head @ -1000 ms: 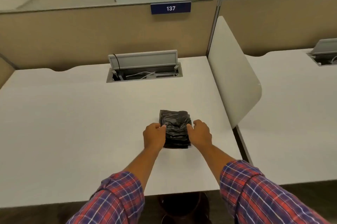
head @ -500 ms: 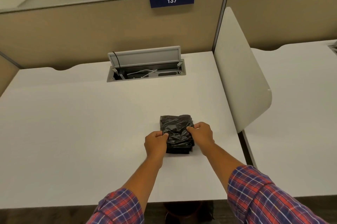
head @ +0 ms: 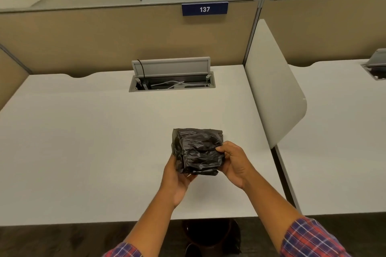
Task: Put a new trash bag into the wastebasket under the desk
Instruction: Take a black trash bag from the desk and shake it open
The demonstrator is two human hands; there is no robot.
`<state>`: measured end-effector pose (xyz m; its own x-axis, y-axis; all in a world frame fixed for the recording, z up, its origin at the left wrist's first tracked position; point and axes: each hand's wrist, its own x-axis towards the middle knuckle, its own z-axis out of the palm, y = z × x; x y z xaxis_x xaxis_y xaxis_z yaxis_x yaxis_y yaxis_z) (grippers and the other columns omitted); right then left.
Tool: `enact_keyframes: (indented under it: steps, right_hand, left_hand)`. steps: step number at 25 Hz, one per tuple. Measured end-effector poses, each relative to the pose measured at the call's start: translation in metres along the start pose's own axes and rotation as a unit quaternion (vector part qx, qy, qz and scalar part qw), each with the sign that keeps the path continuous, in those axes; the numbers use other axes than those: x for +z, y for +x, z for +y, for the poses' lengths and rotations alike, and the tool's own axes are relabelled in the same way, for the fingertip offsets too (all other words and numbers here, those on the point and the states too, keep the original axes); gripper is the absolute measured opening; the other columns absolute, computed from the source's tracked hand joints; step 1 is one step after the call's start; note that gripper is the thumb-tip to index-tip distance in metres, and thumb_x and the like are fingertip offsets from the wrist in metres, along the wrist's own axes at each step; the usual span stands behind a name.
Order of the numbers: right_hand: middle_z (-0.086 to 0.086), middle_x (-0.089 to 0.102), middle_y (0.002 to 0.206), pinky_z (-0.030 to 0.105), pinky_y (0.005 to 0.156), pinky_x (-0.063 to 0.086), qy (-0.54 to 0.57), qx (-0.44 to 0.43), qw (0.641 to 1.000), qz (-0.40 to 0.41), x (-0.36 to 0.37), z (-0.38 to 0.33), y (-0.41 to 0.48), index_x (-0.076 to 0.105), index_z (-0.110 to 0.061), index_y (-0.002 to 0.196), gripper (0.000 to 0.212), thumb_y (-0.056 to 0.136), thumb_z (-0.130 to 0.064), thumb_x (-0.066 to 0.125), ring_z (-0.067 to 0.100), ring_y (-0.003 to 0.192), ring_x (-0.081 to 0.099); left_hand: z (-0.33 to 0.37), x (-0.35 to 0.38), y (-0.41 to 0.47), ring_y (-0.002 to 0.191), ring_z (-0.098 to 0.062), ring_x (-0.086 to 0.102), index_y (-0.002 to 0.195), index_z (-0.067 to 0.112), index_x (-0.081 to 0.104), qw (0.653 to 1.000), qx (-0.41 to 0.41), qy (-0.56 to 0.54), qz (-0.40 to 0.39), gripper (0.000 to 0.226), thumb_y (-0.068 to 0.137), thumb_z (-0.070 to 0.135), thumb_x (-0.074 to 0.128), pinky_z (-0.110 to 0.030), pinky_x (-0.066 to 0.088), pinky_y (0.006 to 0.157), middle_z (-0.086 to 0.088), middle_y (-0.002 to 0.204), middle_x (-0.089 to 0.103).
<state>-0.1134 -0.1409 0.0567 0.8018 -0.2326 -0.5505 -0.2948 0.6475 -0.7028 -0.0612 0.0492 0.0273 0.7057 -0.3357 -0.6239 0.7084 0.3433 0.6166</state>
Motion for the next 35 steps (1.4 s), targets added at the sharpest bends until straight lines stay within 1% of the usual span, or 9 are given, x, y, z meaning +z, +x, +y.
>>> enact_keyframes:
  steps: [4, 7, 10, 13, 17, 19, 24, 28, 35]
  right_hand:
    - [0.014, 0.069, 0.083, 0.037, 0.061, 0.06, -0.076, 0.014, 0.997, 0.02, 0.001, 0.023, -0.029, 0.06, -0.012, 0.08, 0.015, 0.094, -0.005, 0.064, 0.026, 0.076, 0.068]
    - [0.011, 0.073, 0.101, 0.038, 0.068, 0.062, -0.208, 0.001, 0.973, 0.1, -0.002, 0.043, -0.052, 0.065, -0.013, 0.096, 0.007, 0.099, -0.02, 0.066, 0.023, 0.086, 0.071]
    - [-0.011, 0.058, 0.131, 0.034, 0.095, 0.055, -0.421, -0.13, 0.883, 0.161, 0.003, 0.058, -0.084, 0.055, -0.028, 0.138, 0.054, 0.094, -0.057, 0.066, 0.014, 0.117, 0.06]
    - [-0.02, 0.056, 0.131, 0.03, 0.098, 0.052, -0.516, -0.257, 0.809, 0.114, 0.021, 0.063, -0.114, 0.05, -0.043, 0.14, 0.073, 0.078, -0.08, 0.065, 0.004, 0.118, 0.059]
    - [-0.008, 0.067, 0.138, 0.034, 0.103, 0.052, -0.662, -0.213, 0.717, 0.059, 0.027, 0.07, -0.126, 0.058, -0.031, 0.143, 0.06, 0.09, -0.058, 0.063, 0.013, 0.123, 0.064]
    - [-0.003, 0.076, 0.116, 0.028, 0.089, 0.055, -0.628, -0.218, 0.745, 0.06, 0.018, 0.066, -0.129, 0.071, -0.025, 0.122, 0.029, 0.102, -0.038, 0.055, 0.014, 0.103, 0.07]
    - [-0.007, 0.072, 0.083, 0.015, 0.064, 0.046, -0.461, -0.191, 0.863, 0.084, -0.027, 0.042, -0.141, 0.07, -0.026, 0.087, 0.025, 0.106, -0.032, 0.055, 0.007, 0.079, 0.068]
    - [-0.001, 0.081, 0.085, 0.033, 0.068, 0.065, -0.283, -0.128, 0.945, 0.101, -0.077, 0.03, -0.149, 0.076, -0.023, 0.092, 0.023, 0.104, -0.031, 0.059, 0.018, 0.083, 0.079]
    - [0.001, 0.068, 0.129, 0.043, 0.095, 0.061, -0.315, -0.105, 0.924, 0.188, -0.126, 0.048, -0.164, 0.063, -0.022, 0.133, 0.034, 0.1, -0.032, 0.063, 0.016, 0.108, 0.068]
  left_hand:
    - [-0.002, -0.018, -0.031, 0.137, -0.041, 0.067, 0.143, 0.012, 0.072, 0.989, -0.052, -0.111, -0.087, 0.083, 0.092, 0.077, 0.062, -0.056, 0.05, 0.119, -0.022, 0.146, 0.071]
    - [-0.015, -0.026, -0.047, 0.125, -0.042, 0.075, 0.143, 0.005, 0.07, 0.993, -0.068, -0.068, -0.075, 0.066, 0.099, 0.054, 0.068, -0.053, 0.066, 0.094, -0.024, 0.139, 0.075]
    - [-0.032, -0.029, -0.061, 0.107, -0.039, 0.082, 0.136, 0.004, 0.073, 0.996, -0.079, -0.034, -0.014, 0.049, 0.104, 0.041, 0.066, -0.047, 0.069, 0.074, -0.022, 0.126, 0.081]
    - [-0.041, -0.028, -0.077, 0.104, -0.037, 0.083, 0.132, 0.004, 0.074, 0.998, -0.064, -0.024, -0.004, 0.045, 0.108, 0.04, 0.062, -0.045, 0.069, 0.073, -0.024, 0.122, 0.082]
    - [-0.051, -0.019, -0.097, 0.11, -0.036, 0.082, 0.133, 0.004, 0.073, 0.999, -0.042, -0.01, -0.005, 0.045, 0.109, 0.04, 0.059, -0.048, 0.065, 0.086, -0.024, 0.124, 0.082]
    - [-0.056, -0.016, -0.109, 0.113, -0.034, 0.081, 0.135, 0.003, 0.071, 1.0, -0.024, -0.005, -0.003, 0.043, 0.111, 0.035, 0.057, -0.048, 0.063, 0.092, -0.023, 0.126, 0.081]
    - [-0.068, -0.016, -0.136, 0.111, -0.033, 0.082, 0.134, 0.003, 0.07, 1.0, -0.01, -0.006, 0.009, 0.035, 0.112, 0.027, 0.056, -0.042, 0.068, 0.082, -0.022, 0.124, 0.082]
    - [-0.083, -0.023, -0.155, 0.111, -0.036, 0.081, 0.135, 0.002, 0.07, 0.998, -0.007, -0.039, 0.046, 0.036, 0.112, 0.026, 0.056, -0.042, 0.07, 0.076, -0.024, 0.127, 0.081]
    - [-0.105, -0.03, -0.194, 0.115, -0.039, 0.08, 0.137, 0.0, 0.069, 0.996, 0.016, -0.055, 0.067, 0.037, 0.112, 0.024, 0.055, -0.048, 0.071, 0.083, -0.027, 0.132, 0.078]
